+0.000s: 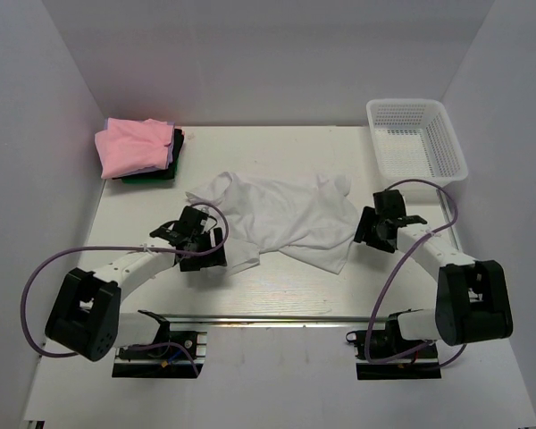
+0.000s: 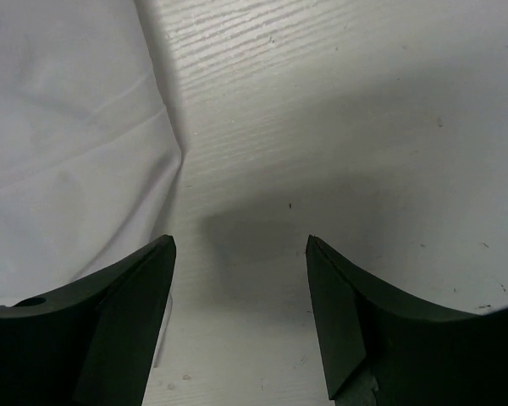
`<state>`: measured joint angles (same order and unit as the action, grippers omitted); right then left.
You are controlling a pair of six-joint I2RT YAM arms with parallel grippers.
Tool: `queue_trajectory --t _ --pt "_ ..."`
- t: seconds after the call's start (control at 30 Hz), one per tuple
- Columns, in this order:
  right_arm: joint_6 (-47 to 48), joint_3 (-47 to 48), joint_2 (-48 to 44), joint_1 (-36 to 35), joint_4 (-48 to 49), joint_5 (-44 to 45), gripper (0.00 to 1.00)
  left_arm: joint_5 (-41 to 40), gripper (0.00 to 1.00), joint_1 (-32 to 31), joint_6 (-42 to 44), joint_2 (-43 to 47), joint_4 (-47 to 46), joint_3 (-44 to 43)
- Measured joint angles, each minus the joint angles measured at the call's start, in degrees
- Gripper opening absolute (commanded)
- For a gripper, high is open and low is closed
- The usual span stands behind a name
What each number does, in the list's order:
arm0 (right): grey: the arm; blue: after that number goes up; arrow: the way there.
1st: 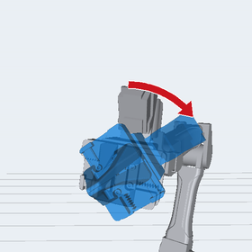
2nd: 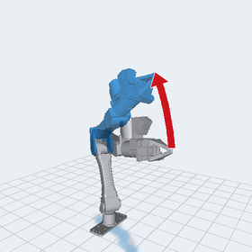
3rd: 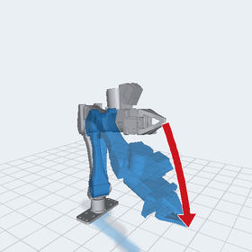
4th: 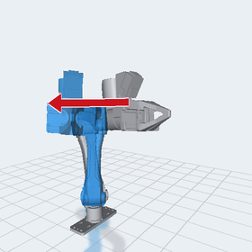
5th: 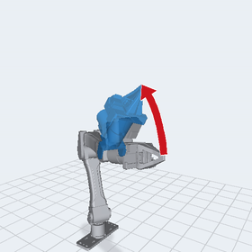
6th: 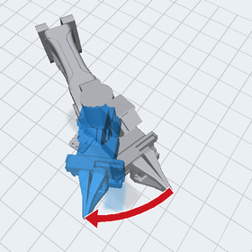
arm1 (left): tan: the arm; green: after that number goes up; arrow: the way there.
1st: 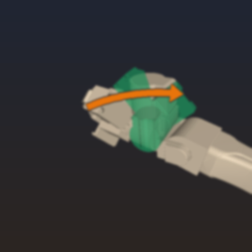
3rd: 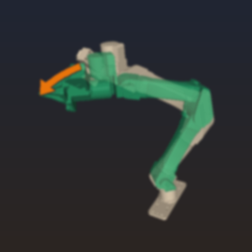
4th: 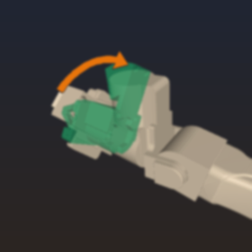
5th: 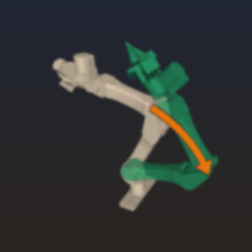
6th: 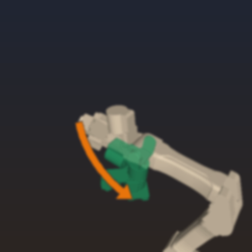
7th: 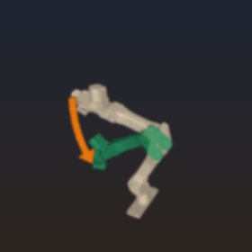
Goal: Fold and stack the t-shirts
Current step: Flatten out the tshirt
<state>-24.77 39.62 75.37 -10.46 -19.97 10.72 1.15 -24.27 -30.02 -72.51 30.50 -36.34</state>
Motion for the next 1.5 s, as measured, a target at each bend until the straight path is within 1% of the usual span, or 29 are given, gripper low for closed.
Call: queue_trajectory --t 0.1,0.17,0.2,0.23,0.3,0.33,0.4,0.43,0.5,0.53,0.57,0.63,0.7,0.73,0.77,0.87,0.9,0.93,0.97,1.0,1.03,1.1,1.13,1.33,1.43,1.5 --pt "1.01 0.04 2.71 -0.04 0.66 -1.14 0.69 1.07 0.87 0.0 -0.02 -1.7 -1.88 0.44" --pt "1.31 0.04 4.13 -0.07 1.64 -2.12 0.69 1.68 0.82 0.0 -0.2 -1.99 -3.28 0.66" --pt "1.4 0.04 4.68 -0.04 2.19 -2.45 0.69 2.01 0.79 0.0 -0.28 -2.16 -4.07 0.74" --pt "1.44 0.04 5.05 -0.07 2.91 -3.06 0.69 2.36 0.72 0.0 -0.39 -2.4 -4.79 0.83" --pt "1.49 0.13 5.84 -0.07 4.0 -3.48 0.69 2.82 0.65 0.0 -0.59 -2.97 -6.19 1.05" --pt "1.53 0.31 6.16 -0.07 4.48 -3.52 0.69 2.97 0.58 0.0 -0.66 -3.3 -6.62 1.07" --pt "1.66 0.87 6.78 -0.07 5.42 -3.37 0.68 3.19 0.49 0.0 -0.96 -3.91 -7.69 1.25" --pt "1.79 1.18 6.99 -0.07 5.77 -3.19 0.68 3.45 0.37 0.02 -1.09 -4.17 -8.28 1.25" --pt "2.12 1.6 7.41 -0.04 6.73 -2.89 0.66 3.91 0.24 0.0 -1.33 -4.81 -9.42 1.68" --pt "2.32 1.79 7.56 -0.04 7.08 -2.73 0.64 4.37 0.15 0.04 -1.4 -5.05 -9.94 1.79" --pt "2.47 1.88 7.69 -0.07 7.52 -2.6 0.63 4.5 0.0 0.02 -1.36 -5.27 -10.47 2.03" --pt "2.78 2.14 8.28 -0.04 8.31 -2.49 0.63 5.14 0.0 0.04 -1.62 -5.46 -11.32 2.21" --pt "3.04 2.27 9.22 -0.04 9.4 -2.54 0.58 5.44 0.0 0.04 -1.53 -5.62 -11.69 2.23" --pt "3.3 2.27 9.7 -0.04 9.92 -2.58 0.58 5.55 0.0 0.04 -1.55 -5.66 -11.74 2.23" --pt "3.45 2.27 10.21 -0.07 10.43 -2.75 0.55 5.57 0.0 0.04 -1.55 -5.66 -11.76 2.23" --pt "4.2 2.58 11.3 -0.04 12.02 -3.02 0.53 5.57 0.0 0.04 -1.55 -5.66 -11.8 2.23" --pt "4.37 2.64 11.78 -0.07 12.81 -3.1 0.47 5.55 0.0 0.04 -1.55 -5.64 -11.78 2.23" --pt "4.72 2.8 12.13 -0.07 13.42 -3.19 0.47 5.55 0.0 0.04 -1.55 -5.6 -11.78 2.23" --pt "4.94 2.89 12.59 -0.07 14.19 -3.41 0.44 5.55 0.0 0.04 -1.51 -5.57 -11.76 2.23" --pt "5.2 3.1 13.0 -0.07 14.67 -3.41 0.36 5.51 0.0 0.04 -1.49 -5.57 -11.76 2.23" --pt "5.68 3.34 13.55 -0.07 15.39 -3.5 0.32 5.51 0.0 0.04 -1.51 -5.55 -11.72 2.23" --pt "6.03 4.02 14.64 -0.07 16.37 -3.91 0.14 5.42 0.0 0.04 -1.46 -5.42 -11.58 2.23" --pt "6.36 4.39 15.28 -0.07 16.79 -4.24 0.0 5.35 0.0 0.04 -1.46 -5.38 -11.5 2.23" --pt "7.5 5.16 15.52 -0.07 16.57 -7.8 0.0 4.9 0.0 0.04 -0.98 -3.3 -10.14 2.21" --pt "8.55 5.42 12.22 -0.15 13.92 -9.44 0.0 3.67 0.0 0.09 0.07 0.07 -9.4 0.5" --pt "9.38 6.88 8.46 -0.15 11.41 -10.56 0.0 1.7 0.0 0.22 1.11 3.65 -9.35 -2.54"
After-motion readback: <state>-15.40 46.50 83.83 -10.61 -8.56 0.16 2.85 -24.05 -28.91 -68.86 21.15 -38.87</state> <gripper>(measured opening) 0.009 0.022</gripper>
